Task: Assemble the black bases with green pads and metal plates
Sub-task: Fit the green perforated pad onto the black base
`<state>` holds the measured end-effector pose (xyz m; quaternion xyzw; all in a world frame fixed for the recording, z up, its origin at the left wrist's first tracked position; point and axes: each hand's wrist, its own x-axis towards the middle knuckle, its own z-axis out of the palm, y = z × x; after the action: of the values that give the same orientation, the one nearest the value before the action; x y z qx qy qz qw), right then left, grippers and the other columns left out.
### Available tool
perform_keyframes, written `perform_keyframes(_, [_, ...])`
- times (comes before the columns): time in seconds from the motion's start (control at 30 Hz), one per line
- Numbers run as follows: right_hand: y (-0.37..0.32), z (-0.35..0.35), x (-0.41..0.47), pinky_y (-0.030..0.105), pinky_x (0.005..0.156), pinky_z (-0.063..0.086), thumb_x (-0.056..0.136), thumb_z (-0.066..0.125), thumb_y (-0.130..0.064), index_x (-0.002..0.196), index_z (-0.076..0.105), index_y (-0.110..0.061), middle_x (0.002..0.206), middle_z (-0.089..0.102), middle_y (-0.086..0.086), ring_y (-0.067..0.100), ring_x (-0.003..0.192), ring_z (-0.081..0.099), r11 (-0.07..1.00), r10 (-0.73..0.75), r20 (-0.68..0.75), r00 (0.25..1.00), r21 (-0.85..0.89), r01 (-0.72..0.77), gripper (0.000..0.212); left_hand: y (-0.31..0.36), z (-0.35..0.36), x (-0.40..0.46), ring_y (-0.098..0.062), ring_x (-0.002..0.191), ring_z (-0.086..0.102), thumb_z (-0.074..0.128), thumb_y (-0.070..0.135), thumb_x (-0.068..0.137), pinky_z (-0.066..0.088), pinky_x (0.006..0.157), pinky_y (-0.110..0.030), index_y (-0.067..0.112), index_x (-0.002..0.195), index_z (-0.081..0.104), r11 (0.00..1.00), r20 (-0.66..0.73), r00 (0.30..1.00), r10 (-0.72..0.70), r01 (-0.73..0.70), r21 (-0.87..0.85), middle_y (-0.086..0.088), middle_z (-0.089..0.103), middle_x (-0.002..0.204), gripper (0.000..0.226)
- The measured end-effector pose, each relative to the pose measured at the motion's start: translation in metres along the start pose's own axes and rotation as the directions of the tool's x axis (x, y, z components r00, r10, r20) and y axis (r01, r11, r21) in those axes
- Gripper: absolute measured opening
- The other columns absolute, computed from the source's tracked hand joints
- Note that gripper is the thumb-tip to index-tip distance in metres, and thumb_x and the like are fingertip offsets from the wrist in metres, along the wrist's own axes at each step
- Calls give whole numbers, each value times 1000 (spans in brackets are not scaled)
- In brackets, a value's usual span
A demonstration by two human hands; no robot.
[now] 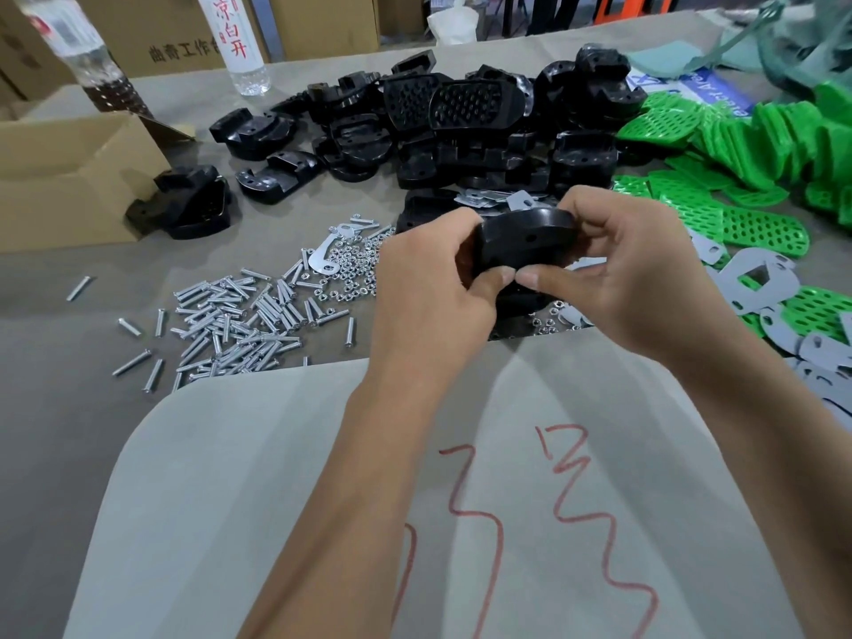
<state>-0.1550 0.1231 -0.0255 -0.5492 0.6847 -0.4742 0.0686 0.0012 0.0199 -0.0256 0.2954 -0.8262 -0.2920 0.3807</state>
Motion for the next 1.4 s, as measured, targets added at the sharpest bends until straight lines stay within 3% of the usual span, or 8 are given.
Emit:
perform_keyframes(0.13, [-5,1,1,49,70,60,76,89,-16,86,59,-26,76,66,-4,19,73,64,995,-65,-15,998,-82,64,33,3,3,-3,-24,72,59,81,12,80,49,67,-43,7,86,63,998,-29,999,38,-36,58,2,63,73,20])
perform_keyframes(0.3, [-7,3,2,52,65,57,75,86,-11,97,57,-14,74,61,5,27,69,53,979,-123,-11,992,-164,119,37,5,9,-5,-28,72,58,77,10,82,49,65,-45,6,90,63,995,-60,998,35,-29,97,0,62,74,17])
perform_keyframes(0.53, [-8,2,-1,47,58,53,74,84,-14,95,55,-14,67,59,5,28,63,55,964,-162,-16,987,-217,155,36,1,7,-2,-22,67,55,79,12,81,45,61,-37,9,86,64,999,-18,1000,-8,9,45,4,60,69,16])
perform_keyframes(0.7, [-7,4,-3,47,62,55,77,83,-14,98,57,-14,73,62,2,25,65,56,984,-129,-27,991,-124,124,34,0,0,2,-19,76,63,78,11,84,54,70,-41,13,94,70,994,90,993,-78,85,-69,3,68,79,13])
perform_keyframes(0.87, [0,-7,-3,46,72,60,79,86,-4,104,56,-27,84,68,-3,18,73,62,992,-95,61,994,-80,99,45,1,5,-3,-6,79,67,78,17,78,55,73,-24,19,99,72,977,174,979,-109,138,-163,8,73,84,23])
perform_keyframes(0.97, [-1,-5,-4,38,73,62,76,84,-4,102,54,-32,84,67,-12,14,72,66,997,-39,12,999,73,38,49,1,11,-6,-18,93,73,81,25,69,60,86,-42,21,112,72,935,314,937,-152,240,-262,3,77,97,45])
perform_keyframes(1.1, [2,-2,-4,53,70,64,71,81,-15,94,53,-20,92,71,22,43,79,74,923,185,-62,981,354,-152,37,-7,12,-2,-40,83,73,86,15,68,61,72,-59,12,99,74,868,274,947,-171,276,-413,-16,74,90,33])
perform_keyframes(1.4, [7,-1,-3,59,78,57,71,83,-21,102,61,-10,87,75,7,34,82,71,987,111,-82,990,123,-101,40,-5,15,-4,-36,89,71,83,20,75,59,84,-57,14,102,75,864,245,952,-182,274,-423,-14,73,91,29])
